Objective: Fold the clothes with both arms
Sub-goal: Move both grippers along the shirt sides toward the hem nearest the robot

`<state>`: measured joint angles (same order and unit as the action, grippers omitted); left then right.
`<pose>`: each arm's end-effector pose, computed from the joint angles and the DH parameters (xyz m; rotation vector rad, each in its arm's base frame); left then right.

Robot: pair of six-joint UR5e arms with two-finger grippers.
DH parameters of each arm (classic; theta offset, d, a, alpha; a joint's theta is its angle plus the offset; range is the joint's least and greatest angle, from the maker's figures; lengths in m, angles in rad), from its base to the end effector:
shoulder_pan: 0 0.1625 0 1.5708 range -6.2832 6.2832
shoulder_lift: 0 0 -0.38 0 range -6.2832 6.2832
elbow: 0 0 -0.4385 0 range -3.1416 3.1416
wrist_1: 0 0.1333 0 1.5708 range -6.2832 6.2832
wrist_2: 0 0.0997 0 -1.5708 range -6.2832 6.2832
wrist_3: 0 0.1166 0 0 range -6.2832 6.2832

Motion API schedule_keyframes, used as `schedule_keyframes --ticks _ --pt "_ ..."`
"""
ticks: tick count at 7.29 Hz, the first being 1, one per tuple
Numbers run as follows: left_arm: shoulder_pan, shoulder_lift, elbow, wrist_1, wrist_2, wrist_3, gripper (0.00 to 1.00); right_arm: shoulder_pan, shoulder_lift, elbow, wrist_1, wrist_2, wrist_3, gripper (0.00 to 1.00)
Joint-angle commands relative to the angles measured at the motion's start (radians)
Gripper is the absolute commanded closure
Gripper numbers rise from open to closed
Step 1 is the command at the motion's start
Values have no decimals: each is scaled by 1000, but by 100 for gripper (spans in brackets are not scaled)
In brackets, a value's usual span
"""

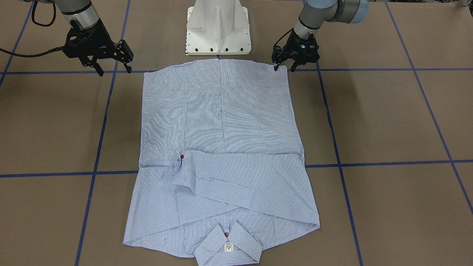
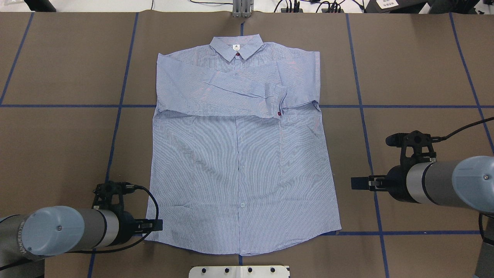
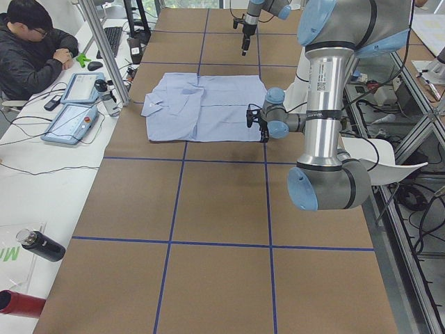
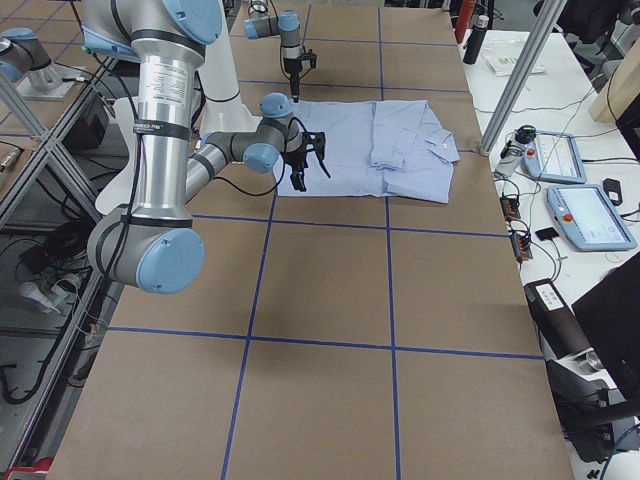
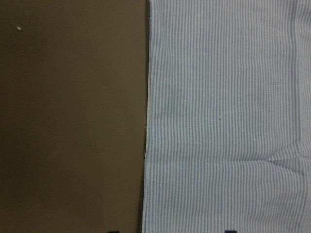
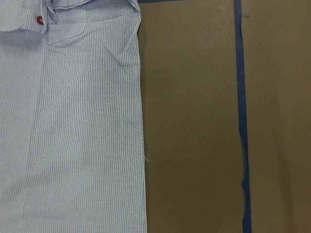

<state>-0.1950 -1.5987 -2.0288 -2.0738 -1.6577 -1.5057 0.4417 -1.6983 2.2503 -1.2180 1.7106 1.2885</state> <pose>0.5159 -0.2275 0.3181 0.0491 0.9904 -0.0761 -0.3816 -0.3099 0.3024 0.1982 -0.8909 0.0849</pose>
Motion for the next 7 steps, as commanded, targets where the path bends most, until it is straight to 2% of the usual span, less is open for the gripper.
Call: schedule_keyframes --ticks 1,7 --pt "12 -1 1 0 -2 -5 32 0 -1 0 0 0 0 0" --pt "19 -9 10 0 -2 -2 37 0 -3 0 0 0 0 0"
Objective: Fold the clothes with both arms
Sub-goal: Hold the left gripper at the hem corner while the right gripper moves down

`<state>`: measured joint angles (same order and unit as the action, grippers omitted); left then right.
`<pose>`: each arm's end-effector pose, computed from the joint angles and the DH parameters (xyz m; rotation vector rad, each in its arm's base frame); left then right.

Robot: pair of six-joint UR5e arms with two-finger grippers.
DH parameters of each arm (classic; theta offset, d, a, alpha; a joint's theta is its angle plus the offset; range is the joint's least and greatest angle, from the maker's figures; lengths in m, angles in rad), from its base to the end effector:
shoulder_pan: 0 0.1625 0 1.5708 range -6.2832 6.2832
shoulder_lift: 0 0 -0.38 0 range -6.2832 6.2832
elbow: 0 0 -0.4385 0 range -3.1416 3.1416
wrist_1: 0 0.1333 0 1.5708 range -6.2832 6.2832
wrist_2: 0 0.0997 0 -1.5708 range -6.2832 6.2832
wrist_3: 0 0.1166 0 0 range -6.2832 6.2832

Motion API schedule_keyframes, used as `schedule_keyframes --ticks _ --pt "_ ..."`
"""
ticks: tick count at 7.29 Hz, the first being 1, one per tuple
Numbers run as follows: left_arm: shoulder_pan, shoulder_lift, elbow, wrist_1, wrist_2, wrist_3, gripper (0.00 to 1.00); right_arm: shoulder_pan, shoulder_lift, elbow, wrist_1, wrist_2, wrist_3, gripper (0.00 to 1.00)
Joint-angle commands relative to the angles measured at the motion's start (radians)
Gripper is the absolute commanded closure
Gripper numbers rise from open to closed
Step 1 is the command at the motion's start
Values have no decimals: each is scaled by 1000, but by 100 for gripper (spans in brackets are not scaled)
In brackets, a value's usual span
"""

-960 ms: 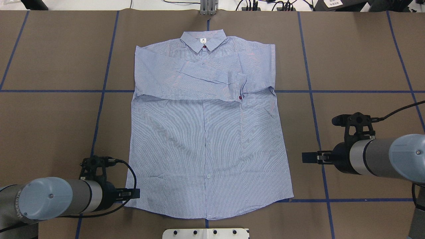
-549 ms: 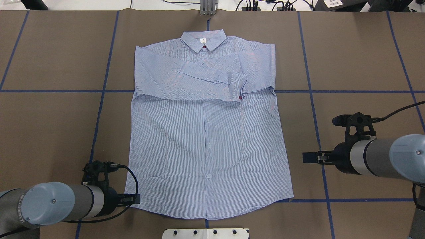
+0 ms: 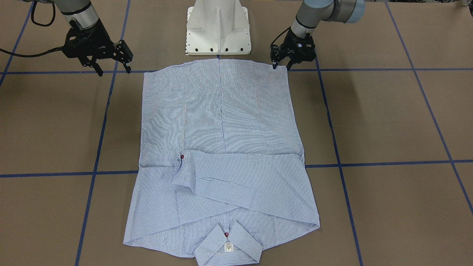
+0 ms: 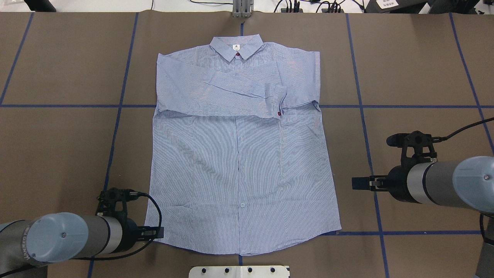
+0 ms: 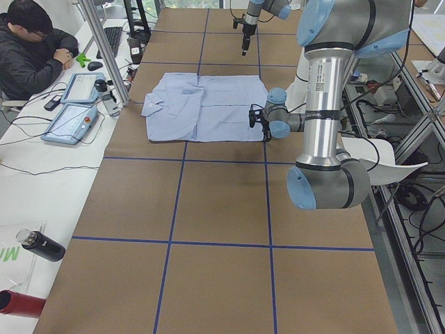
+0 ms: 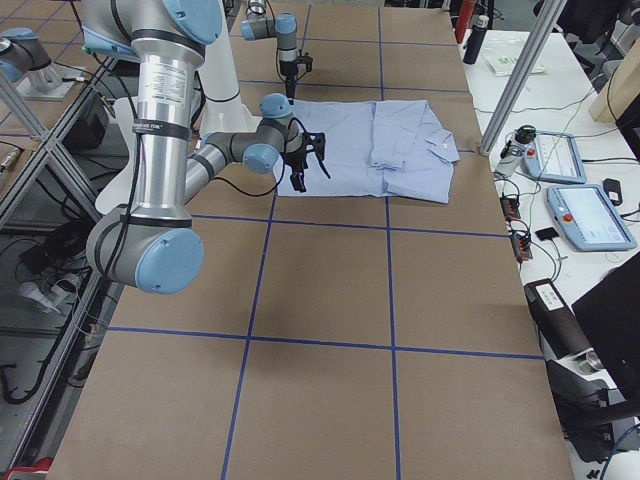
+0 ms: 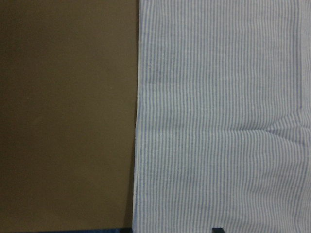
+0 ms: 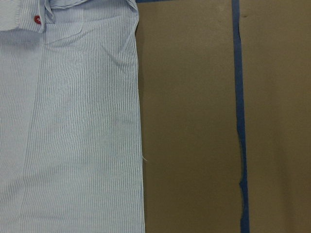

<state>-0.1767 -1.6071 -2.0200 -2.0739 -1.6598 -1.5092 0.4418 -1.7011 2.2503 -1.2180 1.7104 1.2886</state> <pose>0.5232 -0.2183 0.3182 0.0364 0.9907 -0.0615 -0.3812 -0.3098 0.3038 0.1974 -0.8883 0.0855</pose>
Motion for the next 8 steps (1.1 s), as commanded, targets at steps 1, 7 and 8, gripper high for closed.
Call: schedule_keyframes --ticks 1,7,8 --pt "0 0 3 0 0 1 38 0 0 0 0 0 0 0" --pt "-1 4 -9 3 -44 -2 92 -2 1 0 2 2 0 0" --pt "-3 6 -9 3 -44 -2 92 -2 1 0 2 2 -2 0"
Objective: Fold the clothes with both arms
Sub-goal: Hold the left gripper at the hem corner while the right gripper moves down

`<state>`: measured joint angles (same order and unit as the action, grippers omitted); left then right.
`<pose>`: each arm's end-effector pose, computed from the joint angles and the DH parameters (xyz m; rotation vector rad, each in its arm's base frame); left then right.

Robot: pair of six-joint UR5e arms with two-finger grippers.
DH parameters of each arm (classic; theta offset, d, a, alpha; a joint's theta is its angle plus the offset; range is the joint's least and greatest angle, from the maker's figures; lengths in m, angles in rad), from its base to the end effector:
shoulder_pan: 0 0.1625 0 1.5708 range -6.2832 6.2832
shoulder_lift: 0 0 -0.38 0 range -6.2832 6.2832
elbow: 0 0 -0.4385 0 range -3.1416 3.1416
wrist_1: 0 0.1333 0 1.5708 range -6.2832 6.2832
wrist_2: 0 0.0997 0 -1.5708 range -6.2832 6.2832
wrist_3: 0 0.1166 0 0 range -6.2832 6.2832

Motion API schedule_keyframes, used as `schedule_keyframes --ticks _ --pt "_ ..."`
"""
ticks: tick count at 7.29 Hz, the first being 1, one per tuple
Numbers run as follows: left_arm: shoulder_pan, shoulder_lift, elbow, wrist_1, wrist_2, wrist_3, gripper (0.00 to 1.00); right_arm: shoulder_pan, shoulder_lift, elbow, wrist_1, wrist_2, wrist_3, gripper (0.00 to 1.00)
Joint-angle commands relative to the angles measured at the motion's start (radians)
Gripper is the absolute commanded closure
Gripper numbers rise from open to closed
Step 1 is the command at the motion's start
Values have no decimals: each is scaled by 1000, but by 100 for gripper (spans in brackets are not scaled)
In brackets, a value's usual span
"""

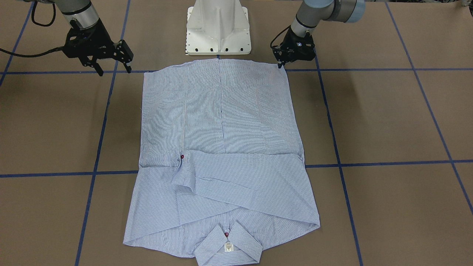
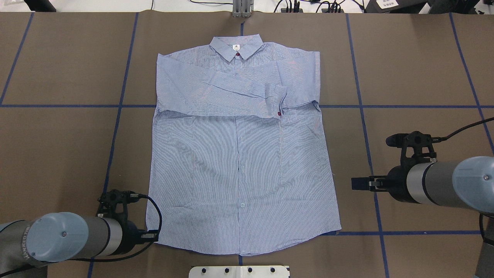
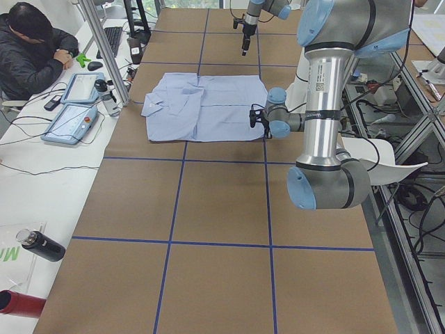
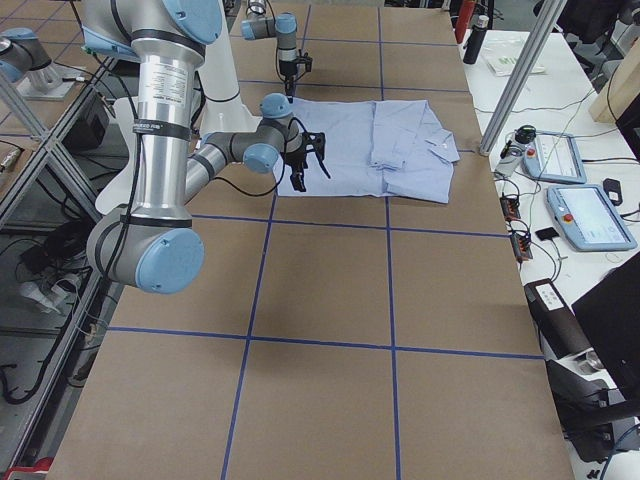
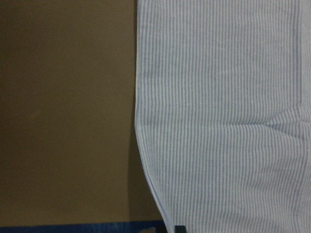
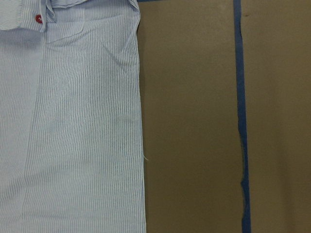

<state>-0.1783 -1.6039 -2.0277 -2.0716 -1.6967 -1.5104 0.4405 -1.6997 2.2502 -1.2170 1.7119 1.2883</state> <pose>0.5211 -0.2145 0.3159 0.0032 0.9961 -0.0456 -0.3818 -0.3092 0.3030 0.1965 -0.8910 0.0831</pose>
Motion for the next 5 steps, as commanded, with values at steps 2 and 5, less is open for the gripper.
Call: schedule_keyframes --ticks 2,5 --pt "-1 1 -8 1 -8 -1 97 -3 0 -1 1 0 0 0" --pt "-1 -5 -15 1 -8 -4 100 -69 -9 -4 4 -42 165 2"
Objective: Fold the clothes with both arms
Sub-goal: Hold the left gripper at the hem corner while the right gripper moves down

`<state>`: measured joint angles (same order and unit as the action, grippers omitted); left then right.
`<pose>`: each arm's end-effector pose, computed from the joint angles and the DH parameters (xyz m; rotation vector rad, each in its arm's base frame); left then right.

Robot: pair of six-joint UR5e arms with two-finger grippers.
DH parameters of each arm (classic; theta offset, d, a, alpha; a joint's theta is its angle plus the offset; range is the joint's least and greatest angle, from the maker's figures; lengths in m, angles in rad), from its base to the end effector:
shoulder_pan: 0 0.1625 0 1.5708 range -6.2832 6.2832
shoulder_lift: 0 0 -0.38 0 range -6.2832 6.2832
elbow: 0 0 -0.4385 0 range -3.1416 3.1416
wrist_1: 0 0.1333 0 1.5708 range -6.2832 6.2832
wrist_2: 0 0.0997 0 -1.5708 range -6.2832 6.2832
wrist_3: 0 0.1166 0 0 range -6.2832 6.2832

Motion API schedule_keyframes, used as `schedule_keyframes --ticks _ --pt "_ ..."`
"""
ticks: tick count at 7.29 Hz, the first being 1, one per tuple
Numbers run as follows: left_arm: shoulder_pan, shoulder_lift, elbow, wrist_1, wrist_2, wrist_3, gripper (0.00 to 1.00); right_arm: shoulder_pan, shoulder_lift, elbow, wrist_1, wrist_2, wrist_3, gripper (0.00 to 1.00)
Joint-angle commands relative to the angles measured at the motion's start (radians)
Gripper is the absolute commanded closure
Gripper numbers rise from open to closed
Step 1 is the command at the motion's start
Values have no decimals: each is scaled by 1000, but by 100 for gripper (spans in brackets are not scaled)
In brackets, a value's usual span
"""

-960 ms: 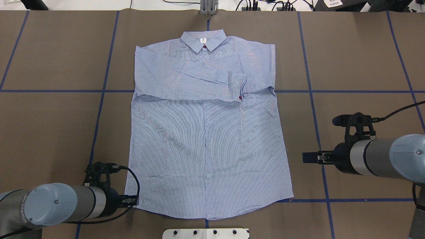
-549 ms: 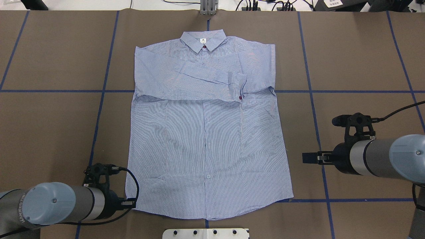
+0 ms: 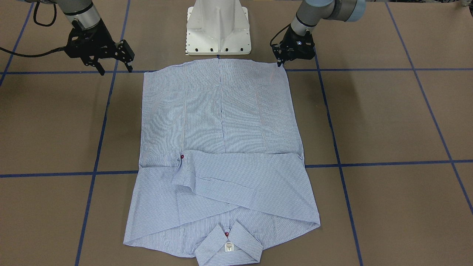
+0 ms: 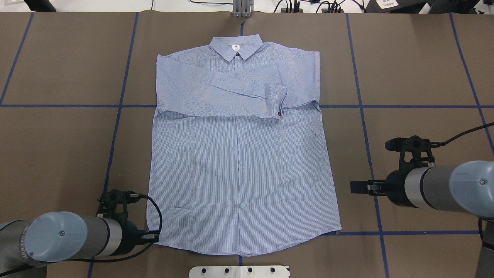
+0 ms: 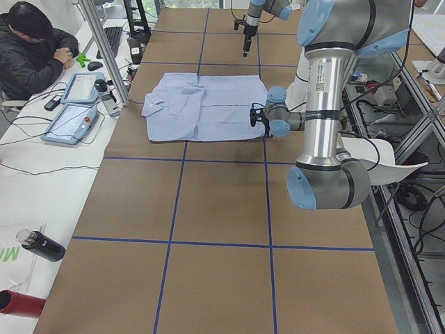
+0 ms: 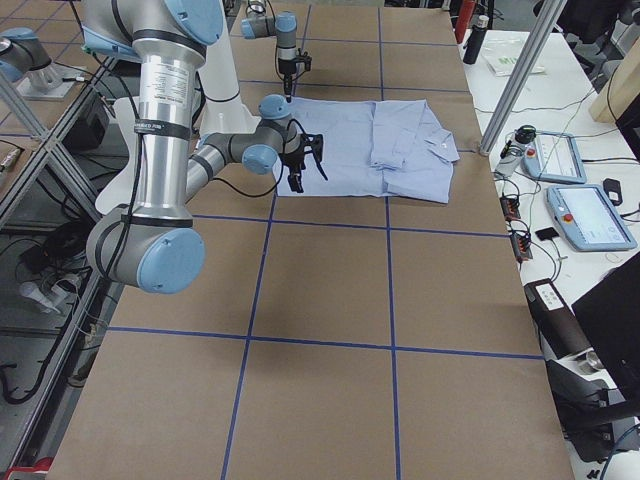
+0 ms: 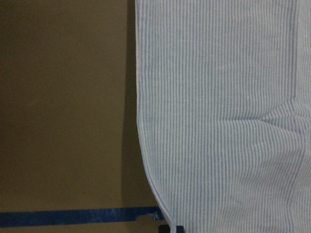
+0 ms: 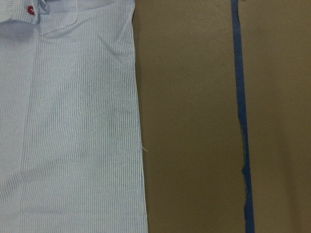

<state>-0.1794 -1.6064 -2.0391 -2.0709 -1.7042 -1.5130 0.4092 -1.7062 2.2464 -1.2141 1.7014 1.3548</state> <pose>0.5187 -0.2138 0.3085 -0.0025 1.0097 -0.0441 -0.3909 -0.2983 0.3077 0.1597 -0.8901 0.1213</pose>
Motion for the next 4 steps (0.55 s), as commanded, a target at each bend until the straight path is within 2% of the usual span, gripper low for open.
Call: schedule_keyframes --ticks 1,2,4 --pt "0 -3 -13 0 0 -1 100 -73 -3 -1 1 -54 157 4" --pt "1 -4 -21 2 1 -30 100 -110 -4 -5 1 -80 225 4" --pt "1 5 -62 5 6 -53 100 -238 -6 -17 4 -227 350 5"
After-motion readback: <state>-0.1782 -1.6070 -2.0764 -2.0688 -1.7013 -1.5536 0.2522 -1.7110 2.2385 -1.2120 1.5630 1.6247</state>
